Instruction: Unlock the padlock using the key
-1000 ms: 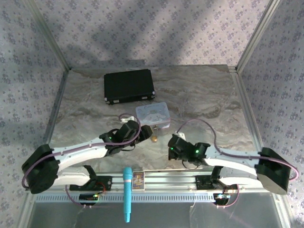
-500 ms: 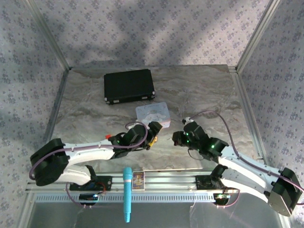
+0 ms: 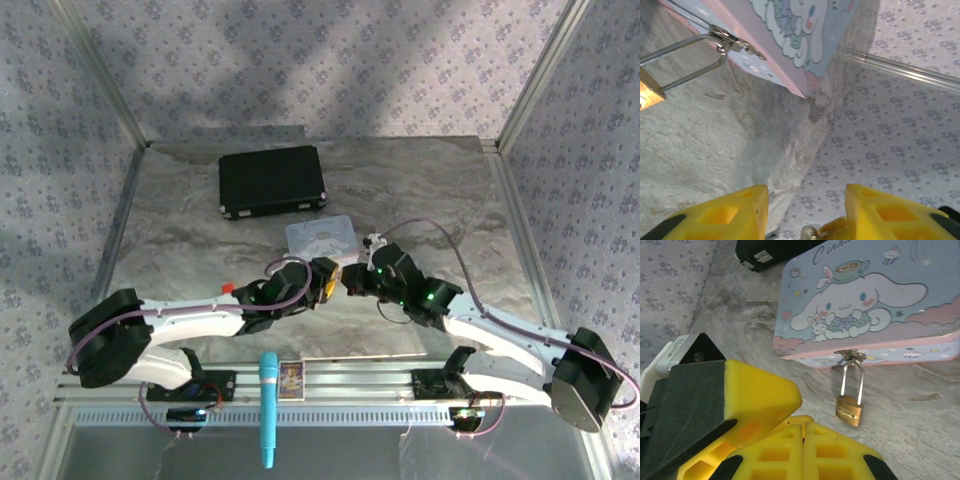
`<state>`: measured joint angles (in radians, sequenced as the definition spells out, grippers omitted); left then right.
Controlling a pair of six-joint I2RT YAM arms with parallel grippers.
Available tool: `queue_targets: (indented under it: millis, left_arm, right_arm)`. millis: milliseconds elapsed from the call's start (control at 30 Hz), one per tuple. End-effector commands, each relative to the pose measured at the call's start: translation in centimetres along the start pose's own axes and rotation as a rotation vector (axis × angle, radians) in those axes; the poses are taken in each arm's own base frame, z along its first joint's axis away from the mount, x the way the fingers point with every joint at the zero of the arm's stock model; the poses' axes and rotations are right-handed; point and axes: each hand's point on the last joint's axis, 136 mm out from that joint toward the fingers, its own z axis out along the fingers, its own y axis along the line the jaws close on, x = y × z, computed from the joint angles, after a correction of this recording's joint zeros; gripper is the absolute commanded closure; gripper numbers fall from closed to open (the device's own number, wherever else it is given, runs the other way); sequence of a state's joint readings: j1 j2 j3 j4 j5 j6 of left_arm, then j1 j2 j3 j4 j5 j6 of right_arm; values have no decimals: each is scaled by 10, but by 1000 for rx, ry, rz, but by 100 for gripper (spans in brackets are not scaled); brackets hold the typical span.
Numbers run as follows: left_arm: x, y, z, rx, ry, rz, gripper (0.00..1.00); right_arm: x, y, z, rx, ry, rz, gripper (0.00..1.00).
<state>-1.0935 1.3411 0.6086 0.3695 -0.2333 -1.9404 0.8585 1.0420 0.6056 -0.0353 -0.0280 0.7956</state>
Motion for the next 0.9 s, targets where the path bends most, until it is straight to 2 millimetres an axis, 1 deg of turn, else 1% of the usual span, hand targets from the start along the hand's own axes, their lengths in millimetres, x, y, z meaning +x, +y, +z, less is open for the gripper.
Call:
queue_targets:
  millis: [0, 133, 233, 300, 333, 367, 400, 433, 467, 533, 633, 700, 733, 800, 867]
  left_arm:
    - [-6, -20, -10, 71, -24, -43, 63]
    - [-11, -22, -17, 58, -47, -6, 82]
    - [-15, -19, -20, 34, -64, 10, 96]
    - [-17, -16, -21, 18, -71, 18, 100]
    - [-19, -16, -21, 14, -74, 27, 100]
    - [-20, -16, -21, 11, -75, 34, 100]
    - [-21, -16, -21, 9, -76, 50, 100]
    - [-23, -19, -22, 18, -79, 74, 100]
    - [-26, -23, -23, 28, -88, 113, 100]
    - [-32, -36, -27, 60, -115, 230, 100]
    - [-39, -59, -31, 115, -134, 410, 100]
    - [-35, -82, -35, 185, -111, 550, 100]
    - [-31, -93, -38, 223, -99, 617, 100]
    - [-14, -121, -47, 298, -40, 787, 100]
    - [3, -140, -58, 337, 14, 947, 100]
  right_arm:
    - [2, 11, 4, -44, 6, -2, 100]
    - [8, 11, 8, -35, 20, -13, 100]
    - [7, 13, 7, -40, 15, -17, 100]
    - [5, 15, 5, -49, 7, -27, 100]
    - [4, 17, 4, -61, 3, -29, 98]
    - [2, 19, 3, -85, 6, -27, 85]
    - [0, 22, 2, -129, 23, -20, 66]
    - [-2, 24, -1, -172, 46, -10, 50]
    - [-7, 22, -5, -200, 59, 8, 36]
    - [-21, 15, -15, -221, 48, 30, 2]
    - [-40, 18, -30, -294, 17, 31, 1]
    - [-52, 29, -41, -372, -6, 11, 1]
    - [-57, 36, -46, -412, -19, 4, 1]
    - [-74, 50, -58, -501, -68, -5, 2]
    - [-91, 62, -71, -558, -120, -22, 6]
